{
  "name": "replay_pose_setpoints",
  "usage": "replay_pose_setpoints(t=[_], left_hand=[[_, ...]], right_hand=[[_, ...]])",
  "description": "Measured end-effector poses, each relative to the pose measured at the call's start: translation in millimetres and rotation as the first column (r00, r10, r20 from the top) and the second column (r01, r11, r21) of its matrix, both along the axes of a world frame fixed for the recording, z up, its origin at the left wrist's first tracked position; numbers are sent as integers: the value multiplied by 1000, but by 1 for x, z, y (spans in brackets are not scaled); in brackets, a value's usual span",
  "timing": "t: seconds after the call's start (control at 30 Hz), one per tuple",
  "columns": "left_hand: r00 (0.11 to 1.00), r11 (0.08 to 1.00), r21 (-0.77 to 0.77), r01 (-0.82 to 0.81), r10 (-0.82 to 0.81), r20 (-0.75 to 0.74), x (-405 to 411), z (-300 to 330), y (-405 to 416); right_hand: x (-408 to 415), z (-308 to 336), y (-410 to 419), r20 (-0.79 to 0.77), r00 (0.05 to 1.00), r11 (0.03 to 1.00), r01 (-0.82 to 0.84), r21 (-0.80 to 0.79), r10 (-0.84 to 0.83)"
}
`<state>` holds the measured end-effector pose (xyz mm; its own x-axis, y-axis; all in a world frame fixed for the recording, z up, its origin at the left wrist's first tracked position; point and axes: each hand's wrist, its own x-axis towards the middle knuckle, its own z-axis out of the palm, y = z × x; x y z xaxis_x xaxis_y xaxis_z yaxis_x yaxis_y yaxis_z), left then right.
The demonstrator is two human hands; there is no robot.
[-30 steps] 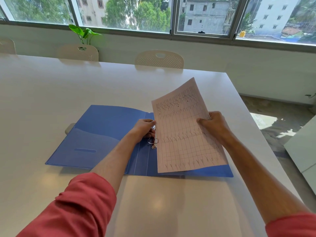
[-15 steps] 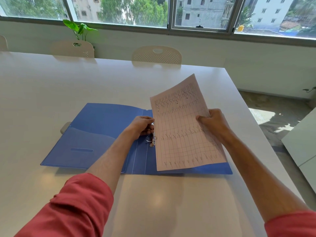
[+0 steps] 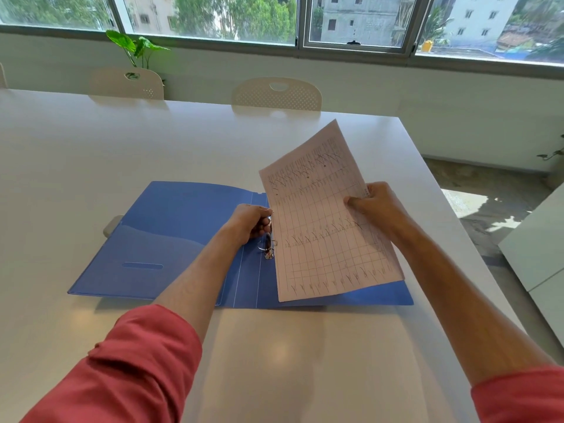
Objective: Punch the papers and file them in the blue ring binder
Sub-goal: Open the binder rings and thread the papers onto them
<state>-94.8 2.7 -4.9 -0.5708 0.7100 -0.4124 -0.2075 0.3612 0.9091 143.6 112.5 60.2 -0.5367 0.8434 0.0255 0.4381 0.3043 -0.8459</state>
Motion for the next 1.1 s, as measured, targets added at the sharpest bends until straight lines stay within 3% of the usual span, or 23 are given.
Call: replay_pose_setpoints(t=[0.23,0.47,0.8,1.1], left_hand=[[998,998,-55,-6,2,-66,3,-1,4],[988,999,-16,45,-47,-146,5,-8,5],[933,998,-39,45,-56,-356,11,-17,6],[925,998,-48,50,-64,-374,10,-17,3]], right_hand=[[0,-1,6,32,999,995,12,-94,-9],[7,-16,13,17,999,990,35,-136,-33],[14,-55,14,38,994,976,104,-189,-98],[21,-74,5,-56,979,956,180,-232,-197]])
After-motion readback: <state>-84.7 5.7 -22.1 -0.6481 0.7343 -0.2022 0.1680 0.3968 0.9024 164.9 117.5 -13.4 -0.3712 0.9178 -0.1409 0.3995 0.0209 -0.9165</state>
